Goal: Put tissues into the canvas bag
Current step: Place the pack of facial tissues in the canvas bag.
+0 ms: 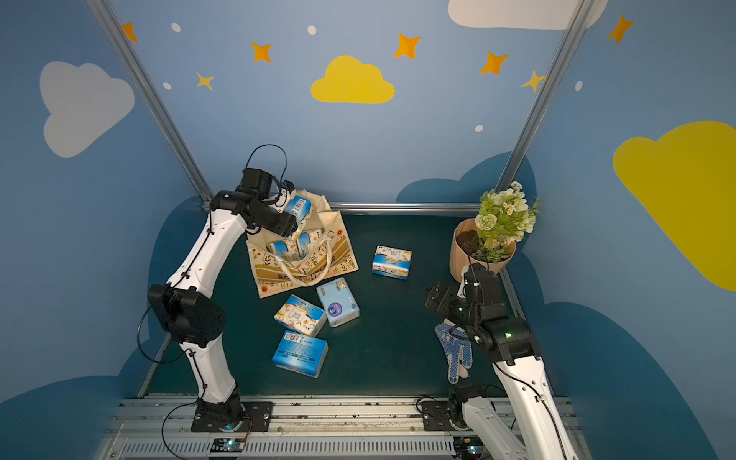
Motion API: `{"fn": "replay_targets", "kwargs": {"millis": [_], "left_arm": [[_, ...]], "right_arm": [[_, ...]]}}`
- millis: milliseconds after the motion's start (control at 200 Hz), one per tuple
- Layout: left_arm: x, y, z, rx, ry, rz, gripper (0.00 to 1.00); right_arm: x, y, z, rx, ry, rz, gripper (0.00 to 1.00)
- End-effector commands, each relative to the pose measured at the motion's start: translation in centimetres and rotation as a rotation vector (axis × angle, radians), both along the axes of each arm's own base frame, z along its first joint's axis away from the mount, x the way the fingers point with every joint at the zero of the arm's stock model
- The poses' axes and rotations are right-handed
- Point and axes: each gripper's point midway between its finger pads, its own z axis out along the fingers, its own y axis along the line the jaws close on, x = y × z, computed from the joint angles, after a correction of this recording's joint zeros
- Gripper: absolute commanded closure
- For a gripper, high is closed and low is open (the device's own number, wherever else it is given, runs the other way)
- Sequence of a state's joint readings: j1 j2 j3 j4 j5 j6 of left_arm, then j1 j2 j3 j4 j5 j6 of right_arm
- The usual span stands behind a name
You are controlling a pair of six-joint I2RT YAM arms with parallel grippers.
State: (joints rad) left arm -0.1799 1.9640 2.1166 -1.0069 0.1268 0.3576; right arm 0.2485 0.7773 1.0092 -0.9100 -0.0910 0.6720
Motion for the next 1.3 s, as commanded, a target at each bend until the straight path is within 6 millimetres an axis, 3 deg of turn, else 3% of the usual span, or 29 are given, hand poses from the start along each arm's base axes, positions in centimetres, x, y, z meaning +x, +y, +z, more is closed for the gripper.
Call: {"fn": "replay_targets", "kwargs": {"millis": [0,255,476,531,661,871,1056,1202,1292], "left_arm": [[-0.6,-1.4,-0.4,-0.049,0.059,-0.024,0.32],[-1.1,-1.7,-4.0,-0.006,0.192,-0.007,0.2],[-2.6,-3.3,-5.2,0.042,0.205,-0.083,0.0],[-2.6,-3.7,-4.9,0.046,0.187,-0.088,0.0],[-2.4,-3.9,-2.9,0.047,0.144,-0.072,0.0],[-1.7,-3.3,4.9,0.003,-0.032,-0.001,0.0],[-2.2,-3.4,9.6,-0.028,-0.148,-0.002,0.0],[-3.7,-3.7,12.1,-0.037,-0.192,-0.024,0.0],[-5.9,-5.7,12.9,-0.044,-0.189,-0.13,0.0]], "right_arm": [[-0.3,-0.2,-0.3,-0.016,0.0,0.007,0.05],[-0.4,-0.2,-0.5,-0.019,0.003,0.009,0.05],[-0.3,-0.2,-0.8,-0.016,0.007,0.008,0.05],[-0.2,-0.1,-0.8,-0.013,0.008,0.007,0.05],[-0.2,0.0,-0.8,-0.008,0.009,0.012,0.05],[-0.3,0.0,-0.8,-0.007,0.004,0.013,0.05],[0.0,0.3,-1.0,-0.007,0.005,0.03,0.05],[0.4,0.6,-1.0,-0.023,0.002,0.065,0.05],[0.9,1.3,-1.2,-0.034,0.0,0.119,0.05]]}}
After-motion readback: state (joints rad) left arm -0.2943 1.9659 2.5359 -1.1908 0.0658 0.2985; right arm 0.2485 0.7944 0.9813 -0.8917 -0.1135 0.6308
